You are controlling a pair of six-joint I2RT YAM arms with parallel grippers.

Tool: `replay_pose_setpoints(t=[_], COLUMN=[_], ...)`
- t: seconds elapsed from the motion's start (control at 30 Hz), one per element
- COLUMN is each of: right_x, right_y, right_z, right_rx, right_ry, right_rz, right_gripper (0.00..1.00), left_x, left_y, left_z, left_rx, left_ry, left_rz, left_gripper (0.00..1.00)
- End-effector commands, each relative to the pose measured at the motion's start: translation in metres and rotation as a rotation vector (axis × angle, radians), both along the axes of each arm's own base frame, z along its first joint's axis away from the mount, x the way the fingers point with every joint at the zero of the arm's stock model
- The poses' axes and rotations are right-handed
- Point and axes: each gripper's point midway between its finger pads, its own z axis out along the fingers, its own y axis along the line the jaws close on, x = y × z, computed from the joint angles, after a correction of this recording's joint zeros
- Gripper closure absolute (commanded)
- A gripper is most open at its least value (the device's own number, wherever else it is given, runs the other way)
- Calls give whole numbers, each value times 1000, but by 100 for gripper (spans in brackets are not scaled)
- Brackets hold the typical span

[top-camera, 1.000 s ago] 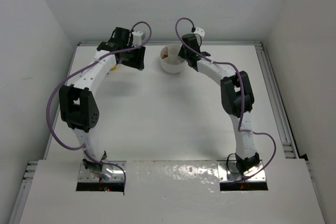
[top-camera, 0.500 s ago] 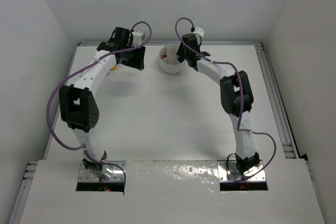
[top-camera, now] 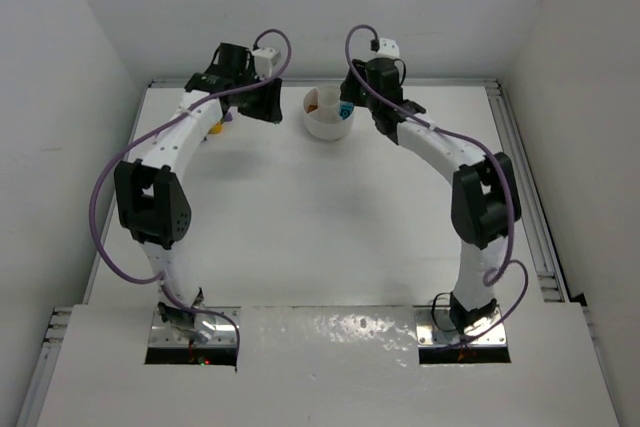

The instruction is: Sort the legos into containers by color

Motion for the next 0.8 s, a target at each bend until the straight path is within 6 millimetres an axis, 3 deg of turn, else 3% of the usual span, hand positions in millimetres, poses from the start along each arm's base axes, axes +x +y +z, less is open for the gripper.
replay_pose_setpoints(t=[0.0,0.03,0.1,0.17,0.2,0.23,0.3,0.33,0.57,0.77], right_x=[-20,-25,-37,-46,-52,-54,-64,-67,-92,-103], right_y=[6,2,-7,-14,-18,-22,-33,-37,-62,-72], right_z=[59,59,55,57,45,42,32,30,16,9], right_rx=[45,46,53,53,45,41,29,23,-24,-26], right_ry=[-133,-131,-119,-120,-94,-86,-58,-51,-16,7], right_rz=[77,66,45,26,15,3,-38,-49,-113,-148], right_gripper=[46,46,46,46,46,46,47,47,48,48], left_x=[26,32,42,47,51,53,54,57,75,83], left_y=[-27,-32,-44,-62,-71,-80,-101,-108,-122,-138], left_z=[33,24,31,21,25,12,13,2,-5,-13], left_rx=[-75,-88,-102,-77,-83,-71,-46,-42,-51,-99], left_ry=[-104,-78,-96,-90,-100,-81,-106,-91,-130,-134], left_rz=[-10,13,58,76,89,98,120,145,310,318], left_gripper=[100,100,100,100,100,100,100,100,100,100])
